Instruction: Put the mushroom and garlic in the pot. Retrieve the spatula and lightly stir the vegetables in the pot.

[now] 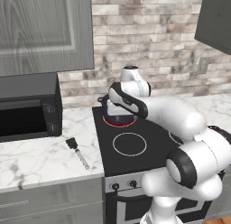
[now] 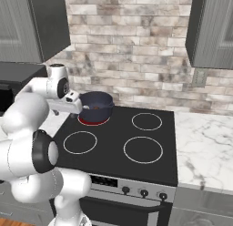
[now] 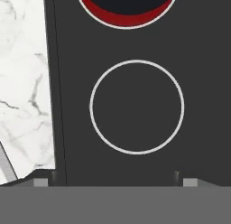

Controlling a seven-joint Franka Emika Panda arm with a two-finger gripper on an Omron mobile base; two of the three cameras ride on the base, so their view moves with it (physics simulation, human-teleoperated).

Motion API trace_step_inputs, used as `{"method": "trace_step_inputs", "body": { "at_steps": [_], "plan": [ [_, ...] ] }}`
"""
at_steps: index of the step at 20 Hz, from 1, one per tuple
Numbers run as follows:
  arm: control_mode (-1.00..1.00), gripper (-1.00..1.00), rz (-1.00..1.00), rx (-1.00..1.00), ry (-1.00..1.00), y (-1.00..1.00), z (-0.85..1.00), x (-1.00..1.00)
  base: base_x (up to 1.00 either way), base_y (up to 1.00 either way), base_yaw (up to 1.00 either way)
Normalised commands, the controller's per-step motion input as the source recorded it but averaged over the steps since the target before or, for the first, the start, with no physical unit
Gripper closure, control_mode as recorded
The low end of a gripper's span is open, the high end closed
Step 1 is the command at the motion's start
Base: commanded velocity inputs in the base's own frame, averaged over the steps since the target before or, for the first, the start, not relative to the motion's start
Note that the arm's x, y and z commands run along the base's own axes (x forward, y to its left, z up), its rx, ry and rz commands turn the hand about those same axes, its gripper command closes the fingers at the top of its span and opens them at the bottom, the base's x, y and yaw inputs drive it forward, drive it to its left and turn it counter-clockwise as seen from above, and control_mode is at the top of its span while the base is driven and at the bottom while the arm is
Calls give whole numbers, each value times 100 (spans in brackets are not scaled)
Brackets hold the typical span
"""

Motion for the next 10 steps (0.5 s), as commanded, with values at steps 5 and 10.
{"method": "trace_step_inputs", "body": {
  "at_steps": [5,10],
  "plan": [
    [-100,-100,0,0,0,46,0,-45,0,0,0],
    [-100,-100,0,0,0,39,0,-42,0,0,0]
  ]
}}
